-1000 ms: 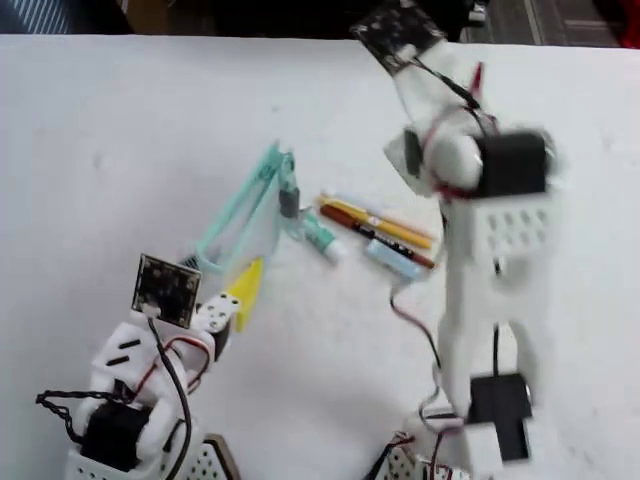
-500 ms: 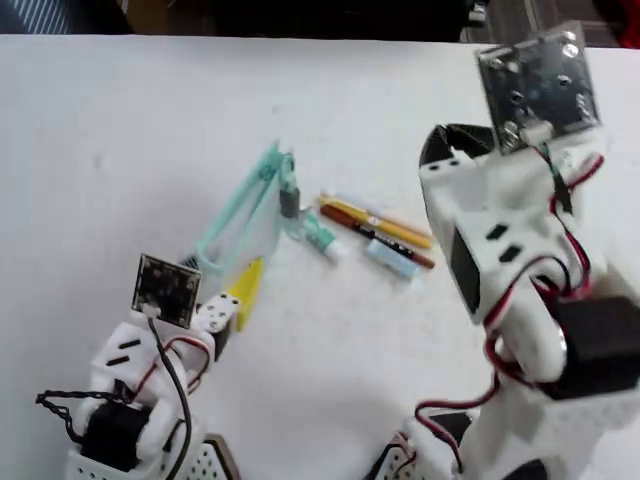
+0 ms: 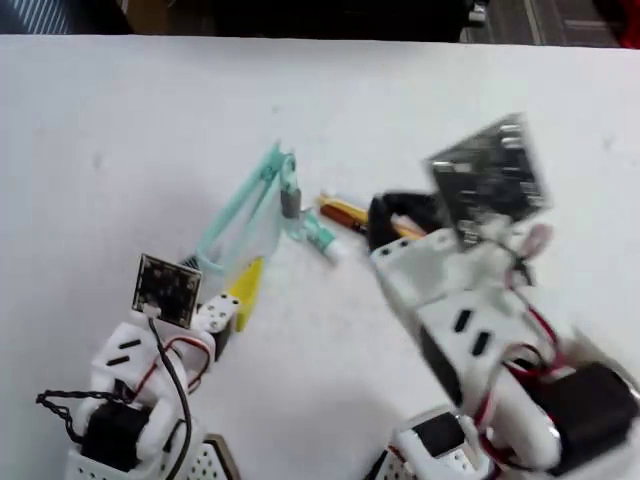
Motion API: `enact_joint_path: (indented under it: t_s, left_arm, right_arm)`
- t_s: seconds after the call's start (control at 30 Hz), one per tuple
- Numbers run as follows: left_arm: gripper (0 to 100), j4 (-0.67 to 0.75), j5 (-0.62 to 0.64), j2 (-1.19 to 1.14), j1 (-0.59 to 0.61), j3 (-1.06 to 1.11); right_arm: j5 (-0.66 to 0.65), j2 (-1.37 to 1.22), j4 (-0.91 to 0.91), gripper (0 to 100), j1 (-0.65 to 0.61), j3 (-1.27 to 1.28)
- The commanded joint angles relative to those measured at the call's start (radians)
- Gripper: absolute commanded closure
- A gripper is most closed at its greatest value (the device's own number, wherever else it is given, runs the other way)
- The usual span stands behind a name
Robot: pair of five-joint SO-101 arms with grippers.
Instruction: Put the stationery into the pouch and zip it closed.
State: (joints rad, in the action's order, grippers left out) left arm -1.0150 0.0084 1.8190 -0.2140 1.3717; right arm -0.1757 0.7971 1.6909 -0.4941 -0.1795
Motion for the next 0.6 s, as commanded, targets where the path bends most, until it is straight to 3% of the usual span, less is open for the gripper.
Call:
enact_joint_path:
  t_s: [0.0,0.2,0.3,0.57]
  left_arm:
    - [79,0.002,0.005,-0.022,-0.015,-0.012]
    - [75,0.002,0.035,-0.022,-0.016,-0.017]
    - [72,0.000,0.081,-0.022,-0.016,-0.014]
    - [72,0.000,0.061,-0.022,-0.016,-0.014]
  right_arm:
    - [0.009,0.105,-0.082,98.1,-0.122,0.166]
    - [0.017,0.217,-0.418,98.1,-0.239,0.272]
    - [0.118,0.220,-0.570,98.1,-0.269,0.273]
    - [0.215,0.159,-0.812,98.1,-0.274,0.436]
